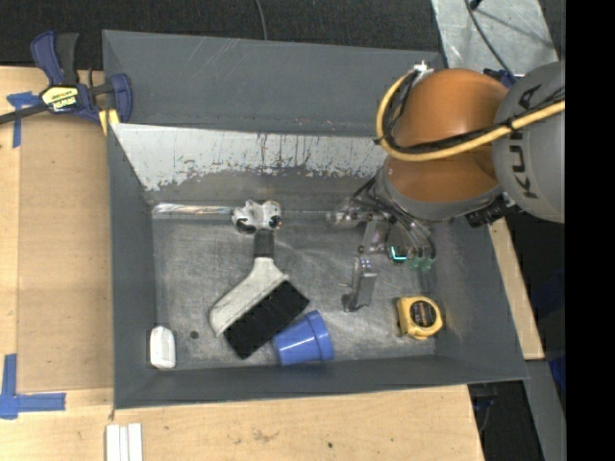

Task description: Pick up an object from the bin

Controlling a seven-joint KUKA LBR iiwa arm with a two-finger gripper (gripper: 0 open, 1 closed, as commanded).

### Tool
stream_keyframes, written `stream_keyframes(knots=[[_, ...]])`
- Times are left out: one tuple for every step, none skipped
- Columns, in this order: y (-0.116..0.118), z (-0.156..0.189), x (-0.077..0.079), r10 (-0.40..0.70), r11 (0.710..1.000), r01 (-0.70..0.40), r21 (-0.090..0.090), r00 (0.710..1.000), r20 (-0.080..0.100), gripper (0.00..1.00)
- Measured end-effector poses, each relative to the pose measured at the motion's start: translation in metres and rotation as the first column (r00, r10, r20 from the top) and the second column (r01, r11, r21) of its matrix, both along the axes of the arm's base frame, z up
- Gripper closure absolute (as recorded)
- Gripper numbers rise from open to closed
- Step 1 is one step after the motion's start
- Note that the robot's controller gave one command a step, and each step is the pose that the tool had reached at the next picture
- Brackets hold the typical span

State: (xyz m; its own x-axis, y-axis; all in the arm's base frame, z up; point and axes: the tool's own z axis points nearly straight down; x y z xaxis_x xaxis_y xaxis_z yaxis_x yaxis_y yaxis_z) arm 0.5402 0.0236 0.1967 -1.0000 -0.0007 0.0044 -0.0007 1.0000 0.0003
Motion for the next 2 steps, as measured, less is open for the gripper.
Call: stream_keyframes(knots=[[0.0, 0.004, 0.002, -0.001, 1.0, 0.001, 0.0, 1.0, 0.008, 0.0], [0.021, -0.033, 0.002, 0.126, 0.992, -0.126, -0.001, 0.992, 0.01, 0.0]])
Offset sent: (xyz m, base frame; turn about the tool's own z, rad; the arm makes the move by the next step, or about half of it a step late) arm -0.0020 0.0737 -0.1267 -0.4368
